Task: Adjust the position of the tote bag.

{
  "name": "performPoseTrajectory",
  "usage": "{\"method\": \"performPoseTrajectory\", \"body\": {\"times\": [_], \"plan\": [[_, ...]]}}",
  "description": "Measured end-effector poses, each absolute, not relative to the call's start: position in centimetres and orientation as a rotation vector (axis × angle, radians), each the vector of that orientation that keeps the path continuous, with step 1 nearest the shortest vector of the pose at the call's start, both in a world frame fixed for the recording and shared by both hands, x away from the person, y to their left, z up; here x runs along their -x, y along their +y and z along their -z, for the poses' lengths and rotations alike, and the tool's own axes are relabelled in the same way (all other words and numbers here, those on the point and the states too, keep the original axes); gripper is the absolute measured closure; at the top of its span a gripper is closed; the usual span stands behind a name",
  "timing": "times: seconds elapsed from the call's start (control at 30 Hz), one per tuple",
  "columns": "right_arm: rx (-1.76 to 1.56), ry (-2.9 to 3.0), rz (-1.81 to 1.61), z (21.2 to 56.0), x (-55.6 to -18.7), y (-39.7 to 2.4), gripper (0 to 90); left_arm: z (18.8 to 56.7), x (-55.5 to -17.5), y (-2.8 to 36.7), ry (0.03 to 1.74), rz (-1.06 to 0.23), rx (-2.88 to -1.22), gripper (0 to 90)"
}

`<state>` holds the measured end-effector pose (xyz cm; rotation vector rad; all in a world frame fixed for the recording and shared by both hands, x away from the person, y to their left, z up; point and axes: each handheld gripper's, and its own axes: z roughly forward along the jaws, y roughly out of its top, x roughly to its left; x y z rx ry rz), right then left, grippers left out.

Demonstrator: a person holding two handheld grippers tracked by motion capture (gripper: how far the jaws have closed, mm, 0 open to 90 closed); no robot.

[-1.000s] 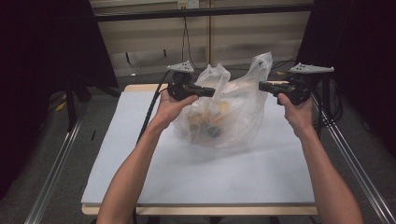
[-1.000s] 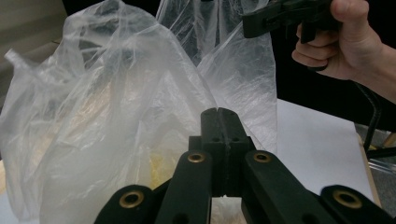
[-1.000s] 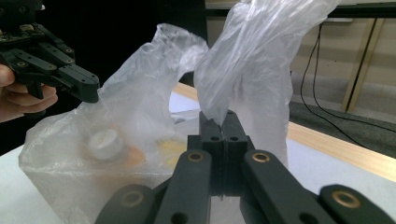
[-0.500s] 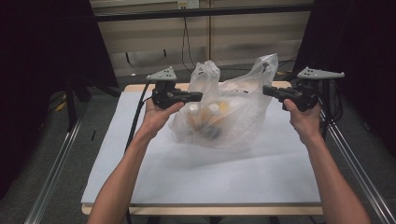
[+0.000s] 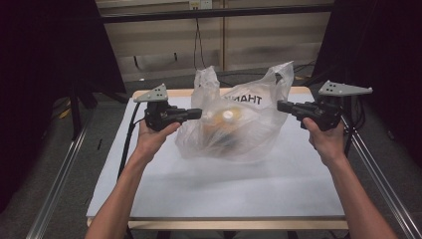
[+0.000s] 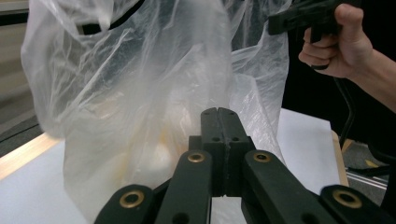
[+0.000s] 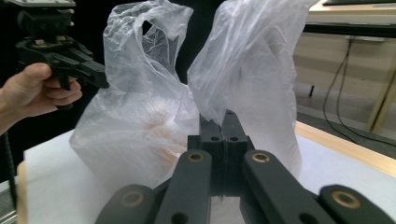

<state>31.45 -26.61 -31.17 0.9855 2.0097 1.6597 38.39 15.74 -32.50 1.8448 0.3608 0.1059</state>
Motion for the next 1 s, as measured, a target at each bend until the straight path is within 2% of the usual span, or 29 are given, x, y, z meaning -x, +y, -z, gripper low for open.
{"method": "performPoseTrajectory", "body": {"times": [0.33,0.47,0.8,1.0], "plan": [[-0.967,2.039,-1.671,32.2,-30.0,-25.5,90.0,33.5,-36.8,18.4,0.379,-0.116,-1.830,90.0],[-0.966,2.073,-1.666,33.6,-29.6,-25.1,90.0,34.1,-36.0,19.1,0.385,-0.105,-1.824,90.0],[-0.922,2.126,-1.655,34.6,-27.6,-24.2,90.0,35.0,-33.6,19.8,0.350,-0.109,-1.872,90.0],[-0.921,2.170,-1.639,35.6,-26.4,-23.6,90.0,36.9,-32.6,20.1,0.356,-0.087,-1.926,90.0]]}}
